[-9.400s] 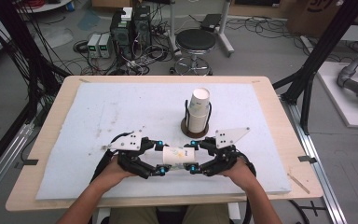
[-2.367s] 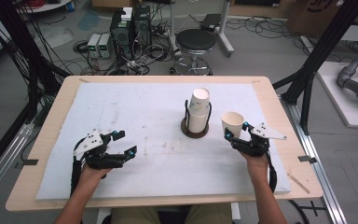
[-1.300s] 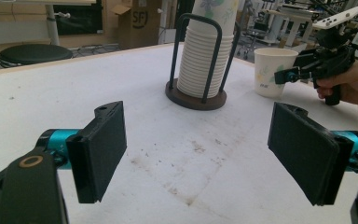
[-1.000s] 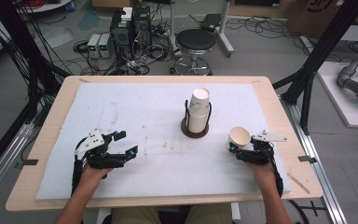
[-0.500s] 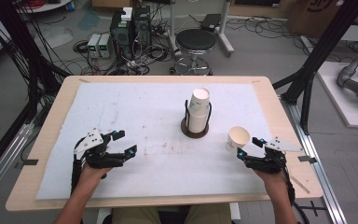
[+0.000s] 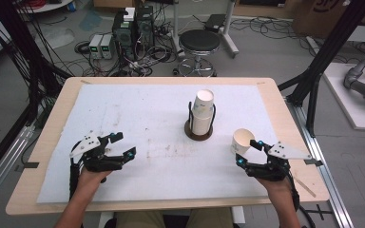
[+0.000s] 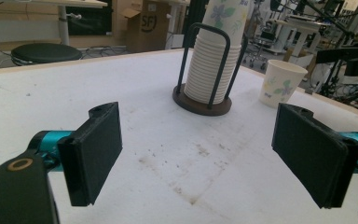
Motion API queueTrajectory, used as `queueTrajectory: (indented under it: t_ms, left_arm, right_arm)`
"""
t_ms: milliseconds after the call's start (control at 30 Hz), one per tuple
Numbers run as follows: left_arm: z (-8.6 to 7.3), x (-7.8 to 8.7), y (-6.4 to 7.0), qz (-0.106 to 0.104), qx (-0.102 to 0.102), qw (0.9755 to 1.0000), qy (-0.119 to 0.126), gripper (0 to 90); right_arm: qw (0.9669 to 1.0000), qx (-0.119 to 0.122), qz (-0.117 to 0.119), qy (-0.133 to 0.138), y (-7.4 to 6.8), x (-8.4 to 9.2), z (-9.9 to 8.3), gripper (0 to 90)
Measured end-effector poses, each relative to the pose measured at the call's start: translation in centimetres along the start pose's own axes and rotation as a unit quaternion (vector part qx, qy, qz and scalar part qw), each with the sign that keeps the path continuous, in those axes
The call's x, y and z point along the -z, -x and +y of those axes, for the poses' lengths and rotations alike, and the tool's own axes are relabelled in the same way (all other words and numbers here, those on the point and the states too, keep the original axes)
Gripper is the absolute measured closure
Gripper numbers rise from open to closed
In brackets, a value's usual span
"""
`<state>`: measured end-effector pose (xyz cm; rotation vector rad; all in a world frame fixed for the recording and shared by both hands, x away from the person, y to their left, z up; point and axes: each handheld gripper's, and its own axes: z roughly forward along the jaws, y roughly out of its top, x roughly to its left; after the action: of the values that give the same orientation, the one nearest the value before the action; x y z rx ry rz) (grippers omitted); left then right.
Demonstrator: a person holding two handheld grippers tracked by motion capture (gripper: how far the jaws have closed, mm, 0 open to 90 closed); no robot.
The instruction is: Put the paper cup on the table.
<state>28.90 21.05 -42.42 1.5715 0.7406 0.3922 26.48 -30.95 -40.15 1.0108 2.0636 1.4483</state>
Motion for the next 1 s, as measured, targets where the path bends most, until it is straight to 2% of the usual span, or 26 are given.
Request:
queueTrajectory:
  t_ms: [400,633,1000]
  left_arm:
    - [-0.1,0.9,0.1,0.005,-0.004,1.0,0.005,16.3]
    - [-0.1,1.3,0.1,0.006,-0.005,0.9999,0.009,16.3]
    - [-0.2,1.3,0.0,0.01,-0.003,0.9999,0.007,16.3]
  right_arm:
    - [0.9996,0.026,-0.002,0.011,-1.0,-0.2,0.9,20.5]
    - [0.9995,0.027,0.003,0.014,-1.5,-0.3,1.2,20.4]
    - [0.9995,0.03,0.002,0.01,-1.4,-0.6,1.0,20.4]
